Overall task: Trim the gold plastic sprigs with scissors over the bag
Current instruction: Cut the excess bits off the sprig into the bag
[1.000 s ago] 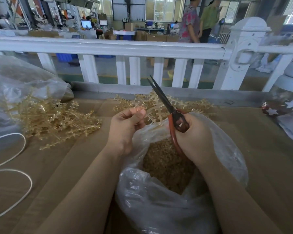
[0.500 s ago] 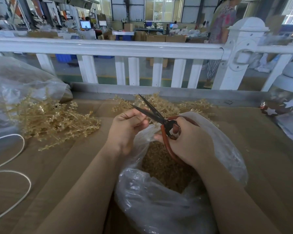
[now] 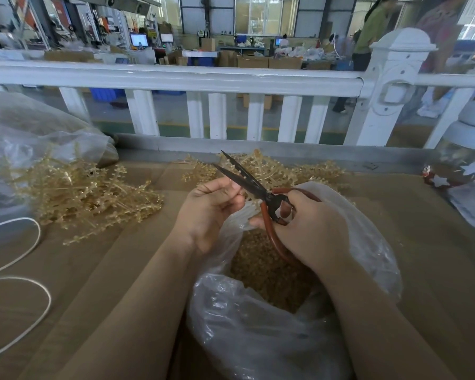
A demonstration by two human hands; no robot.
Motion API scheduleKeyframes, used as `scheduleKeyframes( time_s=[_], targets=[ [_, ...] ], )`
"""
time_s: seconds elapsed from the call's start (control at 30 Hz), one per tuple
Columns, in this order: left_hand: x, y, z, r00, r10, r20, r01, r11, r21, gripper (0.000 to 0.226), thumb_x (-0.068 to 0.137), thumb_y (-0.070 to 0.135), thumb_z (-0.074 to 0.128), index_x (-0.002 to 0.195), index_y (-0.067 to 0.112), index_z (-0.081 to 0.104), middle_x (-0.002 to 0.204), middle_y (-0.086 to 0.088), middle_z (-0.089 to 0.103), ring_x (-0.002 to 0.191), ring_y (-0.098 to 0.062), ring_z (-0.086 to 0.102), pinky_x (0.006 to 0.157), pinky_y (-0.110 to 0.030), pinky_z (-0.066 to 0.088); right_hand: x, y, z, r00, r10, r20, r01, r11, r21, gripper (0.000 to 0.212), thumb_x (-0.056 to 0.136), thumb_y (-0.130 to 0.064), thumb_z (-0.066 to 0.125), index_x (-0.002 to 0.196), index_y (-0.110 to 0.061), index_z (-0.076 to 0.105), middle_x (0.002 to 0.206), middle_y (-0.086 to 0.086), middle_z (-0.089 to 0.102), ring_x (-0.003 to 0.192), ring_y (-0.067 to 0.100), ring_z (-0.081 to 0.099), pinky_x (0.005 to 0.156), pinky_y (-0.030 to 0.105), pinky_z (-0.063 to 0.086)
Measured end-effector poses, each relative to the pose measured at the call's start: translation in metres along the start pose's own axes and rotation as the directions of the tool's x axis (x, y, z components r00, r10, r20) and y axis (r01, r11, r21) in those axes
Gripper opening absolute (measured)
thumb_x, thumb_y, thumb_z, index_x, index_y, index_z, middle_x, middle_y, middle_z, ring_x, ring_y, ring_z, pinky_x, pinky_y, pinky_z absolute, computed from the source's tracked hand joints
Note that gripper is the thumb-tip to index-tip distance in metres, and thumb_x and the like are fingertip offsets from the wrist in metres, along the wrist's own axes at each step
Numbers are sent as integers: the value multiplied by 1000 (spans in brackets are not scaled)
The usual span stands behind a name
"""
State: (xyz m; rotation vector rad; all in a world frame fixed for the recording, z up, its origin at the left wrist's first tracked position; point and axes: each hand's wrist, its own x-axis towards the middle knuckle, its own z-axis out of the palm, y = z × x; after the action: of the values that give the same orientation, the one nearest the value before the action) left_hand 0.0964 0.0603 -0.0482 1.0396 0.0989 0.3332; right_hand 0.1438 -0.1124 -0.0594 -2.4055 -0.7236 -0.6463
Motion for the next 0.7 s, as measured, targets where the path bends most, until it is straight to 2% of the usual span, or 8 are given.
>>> scheduleKeyframes(
  time_s=[0.07, 0.13, 0.2, 0.33, 0.43, 0.53, 0.7],
  targets=[
    [0, 0, -1, 1000, -1, 9, 1, 1000, -1, 14, 75, 7, 66, 87, 2, 67, 73, -5, 64, 64, -11, 59, 69, -21, 55, 1, 0, -1, 1000, 0, 9, 0, 1000, 0, 87, 63, -101, 5, 70, -29, 52, 58, -20, 45, 54, -2, 44, 51, 18, 37],
    [0, 1, -1, 1000, 4, 26, -4, 1000, 2, 7, 75, 7, 67, 81, 6, 71, 71, -4, 64, 63, -11, 59, 69, -20, 55, 1, 0, -1, 1000, -9, 9, 9, 1000, 0, 77, 70, -95, 18, 73, -29, 57, 60, -20, 47, 55, -2, 44, 52, 16, 37],
    [0, 0, -1, 999, 15, 33, -16, 1000, 11, 5, 75, 7, 67, 77, 7, 72, 70, -4, 64, 62, -11, 58, 68, -20, 55, 1, 0, -2, 1000, -12, 18, 12, 1000, -2, 65, 71, -90, 24, 73, -31, 53, 60, -20, 46, 55, -1, 45, 51, 16, 36],
    [0, -1, -1, 996, 52, 77, -61, 992, 113, 7, 76, 9, 68, 80, 3, 68, 71, -6, 62, 64, -12, 57, 69, -21, 54, 1, 1, -5, 998, -13, 56, 16, 999, -43, 69, 62, -100, 24, 72, -34, 44, 62, -20, 47, 56, -2, 45, 51, 17, 36],
    [-1, -1, 0, 993, 68, 96, -82, 985, 153, 5, 77, 10, 67, 77, 4, 68, 71, -5, 61, 64, -12, 56, 70, -22, 54, 2, 2, -4, 998, -12, 61, 16, 998, -58, 60, 66, -94, 40, 71, -35, 42, 62, -19, 48, 56, -2, 45, 51, 15, 34],
    [-2, -1, 0, 990, 84, 112, -103, 980, 172, 6, 81, 7, 64, 80, 2, 62, 71, -6, 60, 64, -12, 55, 72, -24, 53, 1, 5, -2, 998, -12, 66, 16, 998, -64, 52, 73, -85, 54, 71, -33, 45, 62, -17, 50, 56, 0, 48, 52, 16, 39],
    [-3, -1, 3, 978, 186, 98, -207, 937, 282, 12, 90, -11, 54, 93, -3, 62, 76, -13, 66, 67, -21, 62, 73, -31, 55, 1, 7, -1, 998, 11, 63, -6, 997, -71, 55, 76, -82, 57, 86, -28, 63, 73, -14, 62, 65, 3, 56, 62, 23, 53]
  ],
)
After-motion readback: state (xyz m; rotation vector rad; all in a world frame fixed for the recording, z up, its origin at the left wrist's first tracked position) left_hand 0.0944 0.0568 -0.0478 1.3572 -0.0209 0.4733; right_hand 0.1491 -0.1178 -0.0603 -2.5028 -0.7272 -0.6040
